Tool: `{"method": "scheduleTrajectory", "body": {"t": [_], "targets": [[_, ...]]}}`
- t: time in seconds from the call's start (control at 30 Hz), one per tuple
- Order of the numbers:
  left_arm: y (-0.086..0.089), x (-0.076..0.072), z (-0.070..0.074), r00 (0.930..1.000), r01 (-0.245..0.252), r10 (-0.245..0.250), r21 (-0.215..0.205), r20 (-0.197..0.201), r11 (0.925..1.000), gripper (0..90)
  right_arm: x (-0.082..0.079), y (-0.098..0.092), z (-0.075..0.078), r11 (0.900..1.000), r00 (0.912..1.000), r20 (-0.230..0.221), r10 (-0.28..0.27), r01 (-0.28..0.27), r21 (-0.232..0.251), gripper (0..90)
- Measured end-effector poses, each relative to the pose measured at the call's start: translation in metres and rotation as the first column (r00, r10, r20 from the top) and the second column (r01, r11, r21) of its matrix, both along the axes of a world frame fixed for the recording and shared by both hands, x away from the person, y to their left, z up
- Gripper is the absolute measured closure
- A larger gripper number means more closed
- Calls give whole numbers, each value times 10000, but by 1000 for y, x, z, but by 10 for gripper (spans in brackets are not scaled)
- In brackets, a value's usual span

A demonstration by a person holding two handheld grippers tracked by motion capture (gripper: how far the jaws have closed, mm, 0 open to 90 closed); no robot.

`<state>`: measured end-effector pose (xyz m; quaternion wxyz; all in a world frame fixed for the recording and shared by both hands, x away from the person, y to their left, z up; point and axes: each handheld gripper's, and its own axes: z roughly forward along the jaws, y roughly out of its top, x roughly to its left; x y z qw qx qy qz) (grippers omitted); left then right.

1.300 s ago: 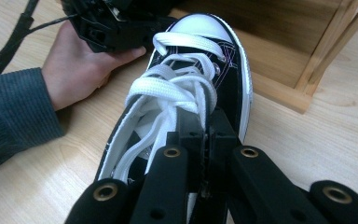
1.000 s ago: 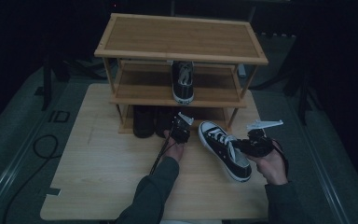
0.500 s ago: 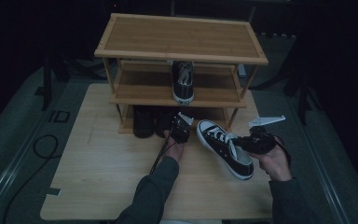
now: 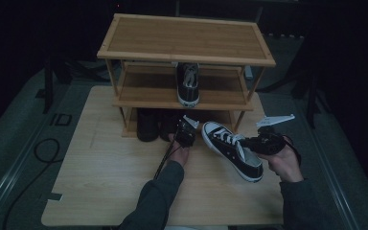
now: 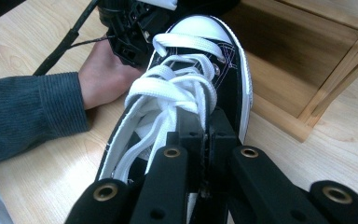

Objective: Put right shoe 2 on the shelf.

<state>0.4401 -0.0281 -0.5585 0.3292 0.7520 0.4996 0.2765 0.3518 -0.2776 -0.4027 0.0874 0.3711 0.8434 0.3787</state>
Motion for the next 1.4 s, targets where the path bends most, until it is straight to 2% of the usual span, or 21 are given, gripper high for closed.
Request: {"method": "scheduleTrajectory", "body": {"t": [0.77,1.07,1.33,1.37,1.4], "targets": [[0,0,0,10000,-71,72,-118,40,9999,896,6,-6,29,9993,9992,174,355,-357,124,880],[0,0,0,9999,-75,76,-101,73,9999,897,5,-7,40,9991,9990,279,361,-367,190,880],[-1,0,-1,9999,-102,103,-146,58,9998,897,2,-5,54,9976,9974,373,613,-624,305,880],[1,0,0,10000,41,-41,52,-69,10000,897,1,-5,56,9971,9970,384,668,-681,335,881],[0,0,0,10000,5,-5,-30,-27,10000,896,1,-4,57,9969,9969,381,687,-701,353,881]]}}
